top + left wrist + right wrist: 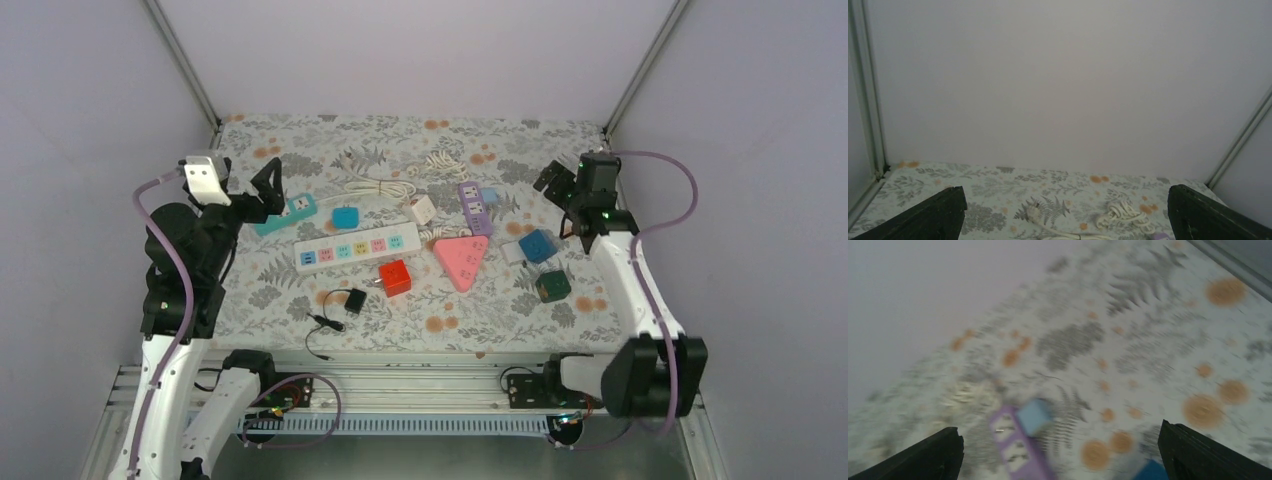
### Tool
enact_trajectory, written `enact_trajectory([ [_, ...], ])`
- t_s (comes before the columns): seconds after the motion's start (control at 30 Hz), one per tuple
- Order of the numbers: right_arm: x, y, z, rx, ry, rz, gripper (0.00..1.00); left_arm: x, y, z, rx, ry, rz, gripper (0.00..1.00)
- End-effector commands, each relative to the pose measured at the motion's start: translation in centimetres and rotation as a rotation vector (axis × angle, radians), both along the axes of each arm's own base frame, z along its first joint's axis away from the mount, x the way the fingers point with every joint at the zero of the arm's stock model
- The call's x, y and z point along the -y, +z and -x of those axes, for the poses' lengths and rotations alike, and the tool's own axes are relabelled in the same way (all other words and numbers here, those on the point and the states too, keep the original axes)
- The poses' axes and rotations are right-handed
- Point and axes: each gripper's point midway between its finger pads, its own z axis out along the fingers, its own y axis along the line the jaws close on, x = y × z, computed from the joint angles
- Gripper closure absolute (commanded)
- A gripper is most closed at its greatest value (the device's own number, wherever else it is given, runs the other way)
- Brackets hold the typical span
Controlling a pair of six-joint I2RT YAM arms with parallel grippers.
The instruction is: Insert the plug
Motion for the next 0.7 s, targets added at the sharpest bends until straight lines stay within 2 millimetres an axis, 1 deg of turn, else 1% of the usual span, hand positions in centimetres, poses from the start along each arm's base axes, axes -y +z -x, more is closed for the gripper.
enact_trajectory([
  [0.0,3.9,-7.4,0.0,-0.235,-0.121,0.059,0.0,0.8,0.3,0.0,0.03,-0.051,0.027,0.0],
  [0.03,4.0,-8.8,0.0,-0.281,-0.123,0.057,0.0,0.8,0.2,0.0,0.03,-0.051,0.028,0.0],
  [0.1,3.7,-10.9,0.0,-0.331,-0.102,0.037,0.0,0.8,0.1,-0.1,0.029,-0.05,0.025,0.0],
  [0.2,3.5,-13.1,0.5,-0.377,-0.103,0.01,0.0,0.6,0.0,-0.2,0.029,-0.041,0.023,0.0],
  [0.33,2.5,-15.1,1.1,-0.408,-0.105,-0.055,0.0,0.6,-0.2,-0.2,0.027,-0.04,0.019,0.0],
  [0.5,0.5,-17.5,1.6,-0.472,-0.102,-0.114,0.04,0.6,-0.5,-0.4,0.026,-0.038,0.014,0.0],
  [0.6,0.2,-18.7,2.4,-0.521,-0.141,-0.106,0.04,0.4,-0.8,-0.5,0.015,-0.025,0.014,0.0],
  [0.67,0.3,-19.1,2.9,-0.539,-0.17,-0.087,0.03,0.3,-0.9,-0.5,0.013,-0.021,0.015,0.0],
])
